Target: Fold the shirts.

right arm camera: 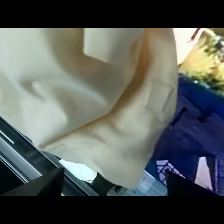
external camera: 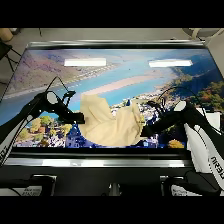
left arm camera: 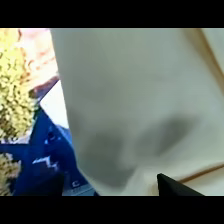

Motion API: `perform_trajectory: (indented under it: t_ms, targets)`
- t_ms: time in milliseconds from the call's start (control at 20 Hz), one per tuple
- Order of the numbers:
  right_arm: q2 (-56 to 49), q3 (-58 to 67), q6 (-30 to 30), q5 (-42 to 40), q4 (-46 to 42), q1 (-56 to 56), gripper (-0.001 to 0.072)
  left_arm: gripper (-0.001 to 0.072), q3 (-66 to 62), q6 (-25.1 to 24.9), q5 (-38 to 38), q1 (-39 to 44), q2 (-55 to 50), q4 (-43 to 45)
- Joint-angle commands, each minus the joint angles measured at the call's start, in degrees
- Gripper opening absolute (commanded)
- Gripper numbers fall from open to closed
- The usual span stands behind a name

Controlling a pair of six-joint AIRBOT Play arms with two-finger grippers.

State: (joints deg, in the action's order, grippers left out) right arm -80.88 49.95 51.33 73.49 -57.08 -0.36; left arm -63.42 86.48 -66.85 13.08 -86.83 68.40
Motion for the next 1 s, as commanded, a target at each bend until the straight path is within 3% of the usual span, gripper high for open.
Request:
perform_trajectory:
  t_ms: [0, 100, 200, 250, 300, 500, 700, 850, 950]
  targets:
    - [-4.0, -0.6, -2.1, -1.0, 4.5, 0.3, 0.0707, 0.0640, 1.0, -1.0, 5.9, 1.7, -1.3, -5.1]
    - [-5.0, -0.6, -3.0, -1.3, 6.6, 0.3, 0.0706, 0.0289, 1.0, -1.0, 7.6, 2.5, -1.4, -5.2]
    - [-6.1, -0.6, -3.0, -0.9, 8.4, 0.3, 0.0638, 0.0024, 0.8, -1.1, 7.8, 2.6, -1.4, -5.2]
    - [-6.3, -0.5, -3.6, -0.7, 9.4, 0.3, 0.0380, 0.0027, 0.3, -1.1, 7.4, 2.3, -1.3, -5.2]
    - [-6.2, -0.5, -3.9, -0.6, 10.0, 0.3, 0.0005, 0.0026, -0.5, -1.3, 6.6, 2.3, -1.0, -5.0]
    - [-0.8, 6.8, -6.6, 3.8, 6.3, 0.2, 0.0015, 0.0024, -7.3, -4.0, 6.6, 2.3, 7.6, 0.6]
    - [12.0, 30.9, -8.7, 2.0, -0.3, 0.2, 0.0016, 0.0024, -21.6, -4.0, 6.5, 2.3, 24.5, 11.4]
    - [22.6, 49.0, -5.5, -7.7, -4.8, 0.2, 0.0016, 0.0024, -32.3, 3.9, 6.9, 2.3, 36.7, 18.7]
    - [28.3, 53.6, -1.2, -11.7, -4.7, 0.2, 0.0016, 0.0024, -33.7, 5.7, 9.3, 2.4, 43.2, 19.0]
